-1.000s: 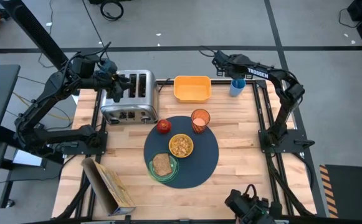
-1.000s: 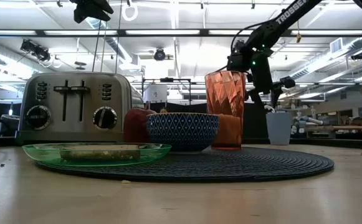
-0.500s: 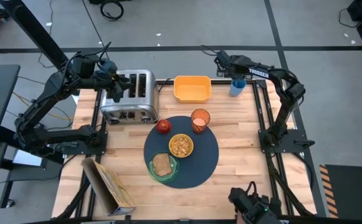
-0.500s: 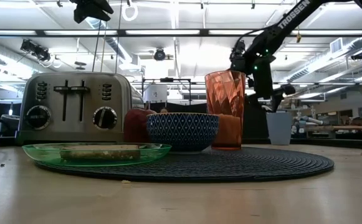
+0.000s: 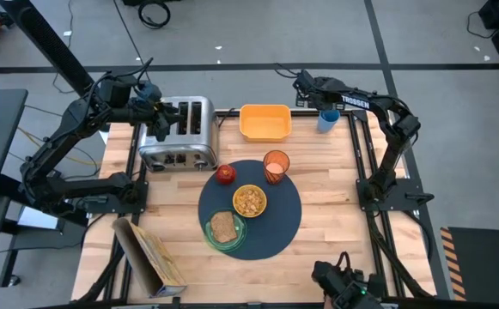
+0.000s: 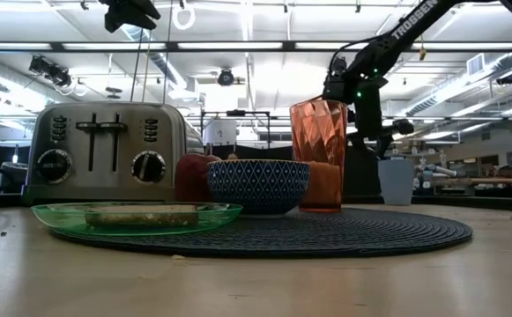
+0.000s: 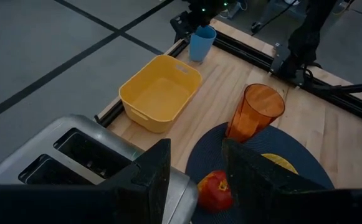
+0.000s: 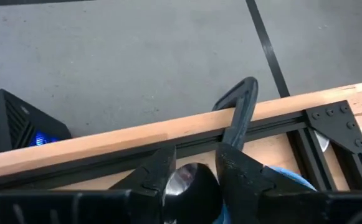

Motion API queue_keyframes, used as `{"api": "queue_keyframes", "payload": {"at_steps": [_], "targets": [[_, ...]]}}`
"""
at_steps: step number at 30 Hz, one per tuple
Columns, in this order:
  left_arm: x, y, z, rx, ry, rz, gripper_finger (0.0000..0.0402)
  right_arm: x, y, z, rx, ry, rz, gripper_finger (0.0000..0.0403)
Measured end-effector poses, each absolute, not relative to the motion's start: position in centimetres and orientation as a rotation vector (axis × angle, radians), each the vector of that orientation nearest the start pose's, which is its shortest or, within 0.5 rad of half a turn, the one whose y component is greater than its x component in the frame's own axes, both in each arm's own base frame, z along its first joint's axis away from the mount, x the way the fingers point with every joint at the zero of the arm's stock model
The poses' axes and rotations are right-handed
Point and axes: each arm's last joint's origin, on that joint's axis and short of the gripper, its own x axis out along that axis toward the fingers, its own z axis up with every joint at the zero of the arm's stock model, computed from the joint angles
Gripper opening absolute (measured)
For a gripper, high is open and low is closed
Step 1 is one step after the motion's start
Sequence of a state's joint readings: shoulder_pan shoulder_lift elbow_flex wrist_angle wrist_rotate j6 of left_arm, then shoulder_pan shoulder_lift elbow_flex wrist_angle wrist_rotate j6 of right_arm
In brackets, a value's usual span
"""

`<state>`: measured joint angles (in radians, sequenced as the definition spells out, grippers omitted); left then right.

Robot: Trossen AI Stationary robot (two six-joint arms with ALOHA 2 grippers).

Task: Arrange a breakfast setting
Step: Put the purple spoon on the blue table mat

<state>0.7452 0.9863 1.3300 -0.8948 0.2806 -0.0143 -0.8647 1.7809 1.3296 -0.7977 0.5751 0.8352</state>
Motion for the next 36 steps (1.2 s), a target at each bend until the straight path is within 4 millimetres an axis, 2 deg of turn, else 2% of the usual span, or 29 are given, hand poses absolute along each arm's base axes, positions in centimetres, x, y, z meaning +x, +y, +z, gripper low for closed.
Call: {"api": "queue_keyframes", "payload": {"at_steps": [21,31,36], "targets": [[12.8,10.7,41.3,-0.286,0.481,0.456,0.0151,22.8,-25.3,22.0,0.643,0.882,-1.745,0.0023],[12.8,10.7,41.3,-0.284,0.482,0.455,0.0151,23.3,-24.4,22.2,0.565,0.943,-1.739,0.0026],[12.8,10.7,41.3,-0.283,0.482,0.455,0.0151,23.8,-24.1,23.5,0.494,0.95,-1.756,0.0019]]}}
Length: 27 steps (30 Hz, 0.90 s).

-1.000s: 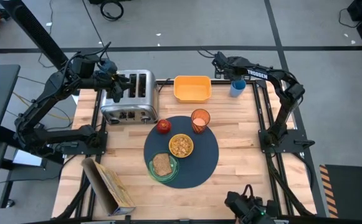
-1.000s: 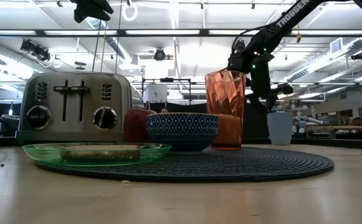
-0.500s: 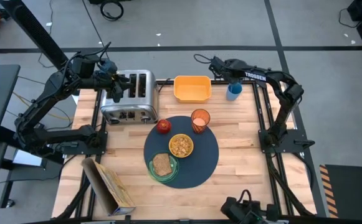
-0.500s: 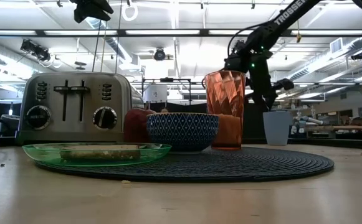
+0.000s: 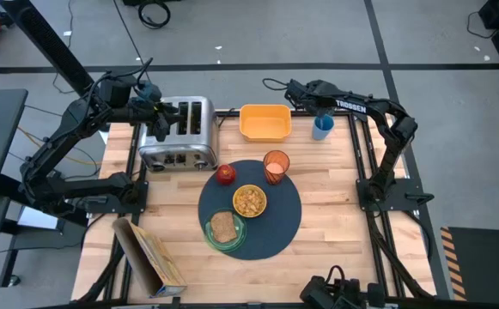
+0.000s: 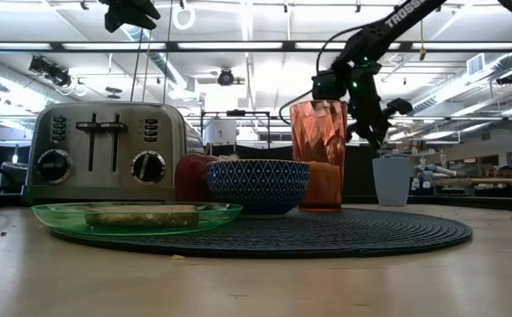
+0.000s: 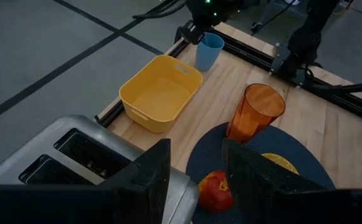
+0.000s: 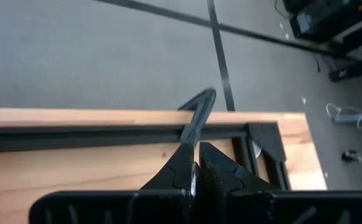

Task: Arrange a breakfast setting
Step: Put the purple spoon on the blue table mat

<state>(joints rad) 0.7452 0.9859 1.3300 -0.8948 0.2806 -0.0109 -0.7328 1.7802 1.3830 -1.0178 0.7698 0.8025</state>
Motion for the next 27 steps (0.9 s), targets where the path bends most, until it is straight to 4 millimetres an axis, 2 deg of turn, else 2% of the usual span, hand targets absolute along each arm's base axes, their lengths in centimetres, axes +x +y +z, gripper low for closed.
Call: {"api": "queue_keyframes", "payload": {"at_steps": [5,15,22,27], "targets": [[12.8,10.7,41.3,-0.283,0.482,0.455,0.0151,24.4,-24.1,25.4,0.418,0.971,-1.731,0.0026],[12.3,10.2,41.6,-0.276,0.464,0.457,0.0151,25.2,-22.9,30.0,0.288,1.047,-1.683,0.0026],[11.6,9.5,42.1,-0.25,0.43,0.444,0.0151,26.6,-21.7,35.1,0.244,1.002,-1.527,0.0019],[9.9,7.9,42.9,-0.222,0.364,0.446,0.0151,27.0,-18.9,39.0,0.316,0.945,-1.356,0.0021]]}}
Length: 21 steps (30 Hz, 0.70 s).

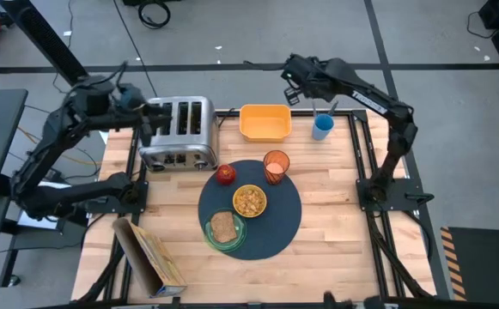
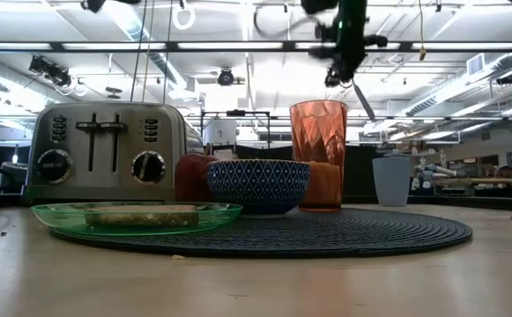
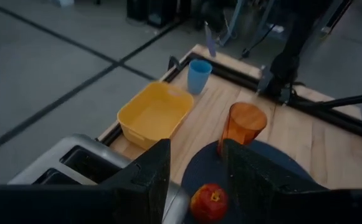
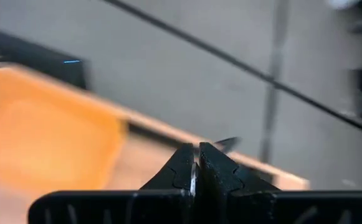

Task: Arrange a breakfast setting
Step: Put the purple spoon on the blue table mat

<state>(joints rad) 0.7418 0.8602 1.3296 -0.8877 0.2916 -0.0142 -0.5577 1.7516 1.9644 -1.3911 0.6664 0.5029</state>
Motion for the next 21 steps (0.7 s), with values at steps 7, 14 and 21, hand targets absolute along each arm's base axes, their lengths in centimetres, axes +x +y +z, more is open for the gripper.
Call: {"api": "queue_keyframes", "payload": {"at_steps": [7,14,21], "targets": [[7.4,5.2,43.9,-0.183,0.256,0.324,0.0151,25.1,-11.8,42.2,0.462,0.875,-1.174,0.0021],[6.1,3.4,44.3,-0.172,0.199,0.155,0.0151,22.2,-3.9,43.1,0.695,0.823,-0.951,0.0021],[5.4,2.4,44.2,-0.213,0.195,0.048,0.0151,20.8,2.4,38.8,0.881,0.976,-0.866,0.0021]]}}
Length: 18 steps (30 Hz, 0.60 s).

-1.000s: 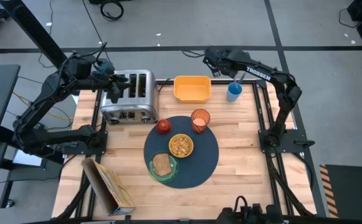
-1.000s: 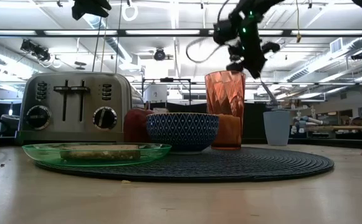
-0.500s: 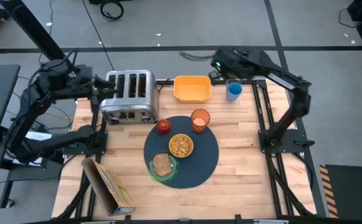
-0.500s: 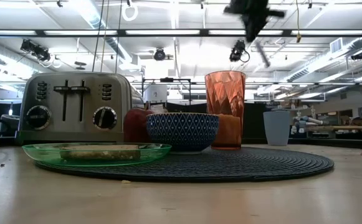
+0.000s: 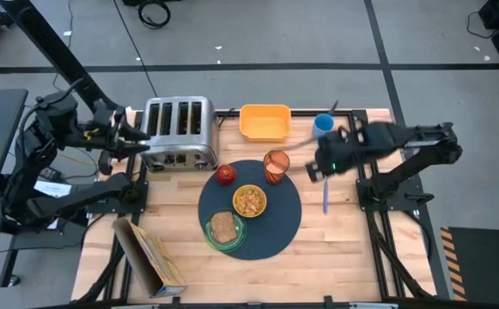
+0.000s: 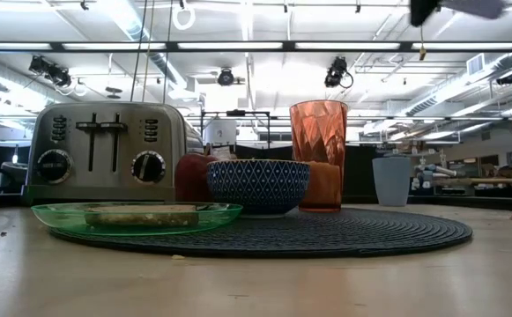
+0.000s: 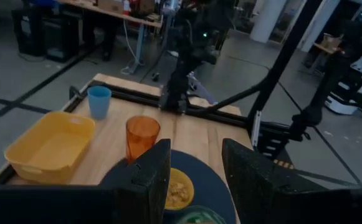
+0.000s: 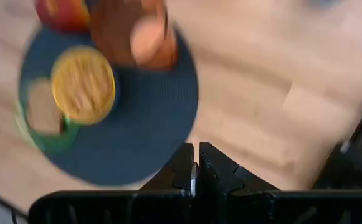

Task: Arrange a breakfast setting
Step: Put the purple spoon on the blue table mat

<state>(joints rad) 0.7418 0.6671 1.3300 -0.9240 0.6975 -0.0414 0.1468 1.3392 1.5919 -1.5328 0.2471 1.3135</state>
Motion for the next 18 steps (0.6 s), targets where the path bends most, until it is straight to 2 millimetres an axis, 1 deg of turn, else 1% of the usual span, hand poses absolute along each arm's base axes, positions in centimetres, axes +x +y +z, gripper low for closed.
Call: {"api": "queue_keyframes", "payload": {"at_steps": [2,5,8,11,14,18], "targets": [[5.0,2.1,44.0,-0.226,0.205,0.046,0.0151,20.6,3.7,37.3,0.914,1.023,-0.848,0.0021],[4.6,1.7,44.0,-0.252,0.201,0.045,0.0151,20.6,5.2,34.8,0.945,1.027,-0.803,0.0021],[4.4,1.5,44.1,-0.257,0.188,0.046,0.0151,21.6,6.4,31.4,0.97,0.985,-0.712,0.0021],[4.5,1.6,44.4,-0.258,0.157,0.048,0.0151,22.8,7.1,27.4,0.993,0.918,-0.605,0.0021],[4.8,1.9,45.0,-0.253,0.108,0.046,0.0151,24.0,7.7,23.6,0.99,0.804,-0.496,0.0021],[5.0,2.1,45.7,-0.268,0.053,0.035,0.0151,25.0,8.1,19.8,1.002,0.622,-0.34,0.002]]}}
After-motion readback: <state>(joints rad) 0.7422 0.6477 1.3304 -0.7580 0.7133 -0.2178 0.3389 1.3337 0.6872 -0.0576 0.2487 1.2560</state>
